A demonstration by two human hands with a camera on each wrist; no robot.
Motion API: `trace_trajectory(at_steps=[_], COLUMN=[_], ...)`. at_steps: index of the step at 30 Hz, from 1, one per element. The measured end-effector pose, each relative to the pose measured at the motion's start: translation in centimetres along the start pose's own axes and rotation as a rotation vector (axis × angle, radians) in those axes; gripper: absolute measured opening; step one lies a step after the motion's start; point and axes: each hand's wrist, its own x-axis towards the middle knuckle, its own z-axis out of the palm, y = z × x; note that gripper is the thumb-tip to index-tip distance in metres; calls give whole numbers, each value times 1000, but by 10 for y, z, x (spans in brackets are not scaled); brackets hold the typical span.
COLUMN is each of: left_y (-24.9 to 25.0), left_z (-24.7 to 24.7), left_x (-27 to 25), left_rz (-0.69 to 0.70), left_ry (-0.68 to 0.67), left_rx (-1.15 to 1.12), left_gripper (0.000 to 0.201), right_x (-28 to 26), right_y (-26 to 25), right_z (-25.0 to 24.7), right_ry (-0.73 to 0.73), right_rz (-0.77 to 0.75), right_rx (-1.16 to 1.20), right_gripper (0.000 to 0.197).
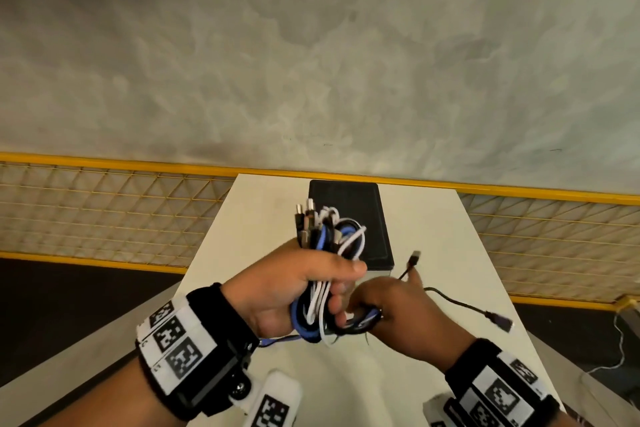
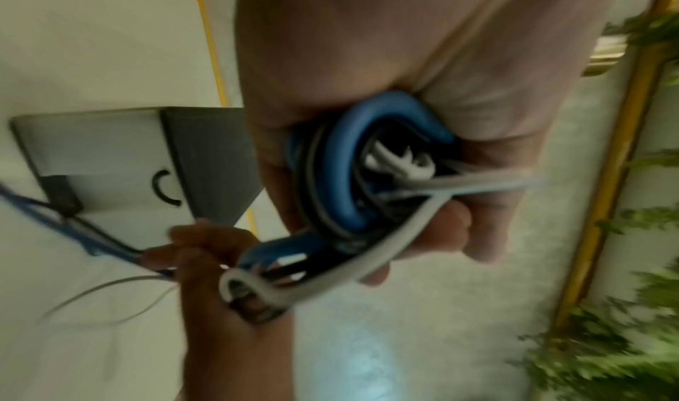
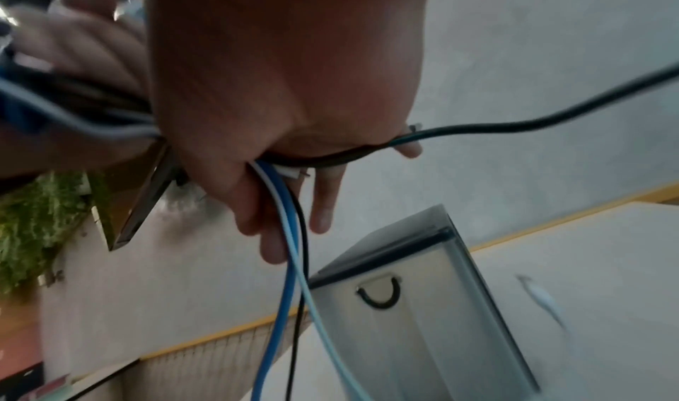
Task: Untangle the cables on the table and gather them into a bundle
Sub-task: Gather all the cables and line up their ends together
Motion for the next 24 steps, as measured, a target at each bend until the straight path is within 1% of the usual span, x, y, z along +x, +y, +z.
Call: trace_trajectory(at_steps=[2, 3, 4, 6, 8, 9, 11, 13, 14, 16, 18, 20, 23, 24], left_y=[-8, -13, -19, -31, -42, -47, -57, -64, -66, -70, -72, -74, -77, -78], left_z=[-7, -10, -13, -16, -15, -13, -9, -6, -6, -6, -7, -8, -9, -9], left_x=[4, 7, 9, 16, 21, 23, 27, 30, 31, 34, 36, 38, 41, 41], left_rz=[-116, -160, -191, -224, -227, -228, -221, -194, -170, -112, -71, -42, -28, -18], left_ry=[-6, 1, 19, 74, 118, 130, 146, 178, 195, 232, 276, 309, 324, 307], left_rx=[61, 92, 121, 172, 242, 281, 356, 413, 445, 503, 566, 627, 722, 699], left_gripper=[18, 20, 22, 25, 13, 6, 15, 18, 20, 28, 31, 31, 37, 36], right_x=[-3, -4, -4, -4, -3, -1, 2, 1, 1, 0, -1, -2, -2, -1], right_y=[2, 3, 3, 3, 1, -1, -7, -10, -11, -13, -16, -18, -17, -17], right_z=[-7, -10, -12, -14, -12, -11, -8, -4, -2, 3, 7, 7, 6, 6], right_ry=[21, 22, 5, -50, -56, -40, -19, 13, 55, 122, 116, 102, 86, 77], right_rz=[50, 72, 95, 166, 220, 239, 279, 368, 399, 431, 439, 428, 426, 427], right_rx=[-142, -189, -200, -152, -140, -144, -158, -133, -112, -46, 70, 179, 242, 255], right_gripper=[20, 17, 12, 9, 11, 15, 14, 24, 25, 17, 14, 18, 24, 24])
